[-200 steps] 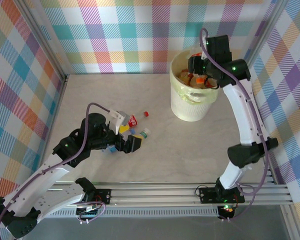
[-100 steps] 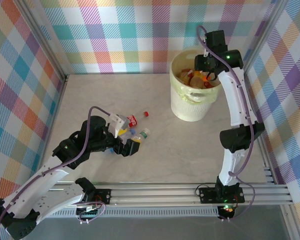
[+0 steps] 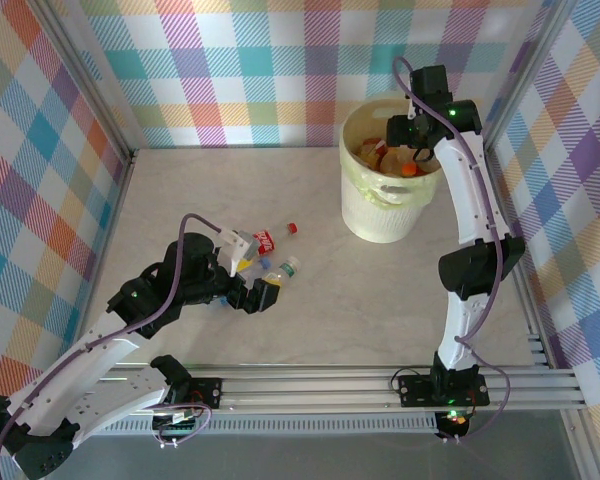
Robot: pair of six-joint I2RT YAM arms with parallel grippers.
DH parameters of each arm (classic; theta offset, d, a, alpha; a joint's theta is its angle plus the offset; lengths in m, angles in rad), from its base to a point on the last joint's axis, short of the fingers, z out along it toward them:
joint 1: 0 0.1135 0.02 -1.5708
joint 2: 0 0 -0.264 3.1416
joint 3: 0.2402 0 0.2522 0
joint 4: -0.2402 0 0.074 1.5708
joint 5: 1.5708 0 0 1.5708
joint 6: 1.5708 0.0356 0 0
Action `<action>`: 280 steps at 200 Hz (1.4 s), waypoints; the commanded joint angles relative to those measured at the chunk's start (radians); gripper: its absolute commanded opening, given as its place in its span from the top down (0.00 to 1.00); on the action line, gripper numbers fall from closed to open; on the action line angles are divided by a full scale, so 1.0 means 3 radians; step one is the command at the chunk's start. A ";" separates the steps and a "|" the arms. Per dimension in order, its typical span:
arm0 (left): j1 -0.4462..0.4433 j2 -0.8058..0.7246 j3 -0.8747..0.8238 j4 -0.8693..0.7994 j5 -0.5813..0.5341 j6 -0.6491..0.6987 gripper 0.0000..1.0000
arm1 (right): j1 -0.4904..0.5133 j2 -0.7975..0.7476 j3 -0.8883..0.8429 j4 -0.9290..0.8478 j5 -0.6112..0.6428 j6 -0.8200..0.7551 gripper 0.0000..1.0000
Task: Put the plastic bottles in the bin
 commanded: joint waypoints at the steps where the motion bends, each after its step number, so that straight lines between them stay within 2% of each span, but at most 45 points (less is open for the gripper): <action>1: 0.0011 -0.0001 -0.0023 -0.0040 -0.0051 0.0061 0.00 | -0.0018 -0.0022 -0.0008 0.0023 -0.0084 -0.0013 0.24; 36: 0.0011 0.0033 -0.0010 -0.0068 -0.0059 0.0081 0.00 | -0.0021 -0.0167 -0.0025 0.0025 -0.0145 -0.0017 0.16; 67: 0.0015 0.0064 0.0002 -0.0096 -0.0055 0.0078 0.00 | -0.0022 -0.0360 -0.0110 0.0045 -0.0243 0.0002 0.13; 133: 0.0011 0.0158 0.0021 -0.0152 -0.0187 0.0002 0.00 | -0.0017 -0.1334 -0.1277 0.0551 -0.0763 0.0216 0.10; 175: 0.0011 0.0346 0.0173 -0.0430 -0.0342 -0.0105 0.02 | -0.0017 -0.2116 -0.2308 0.0887 -0.1400 0.0396 0.08; 212: 0.0011 0.0679 0.0374 -0.0805 -0.0493 -0.0100 0.06 | -0.0012 -0.2765 -0.3351 0.1262 -0.2298 0.0594 0.07; 252: 0.0011 0.1211 0.0538 -0.0945 -0.0644 -0.0240 0.13 | 0.0013 -0.3157 -0.4274 0.1727 -0.3132 0.0824 0.06; 280: 0.0006 0.1508 0.0579 -0.0953 -0.0762 -0.0322 0.16 | 0.0019 -0.3333 -0.4790 0.1990 -0.3400 0.0864 0.01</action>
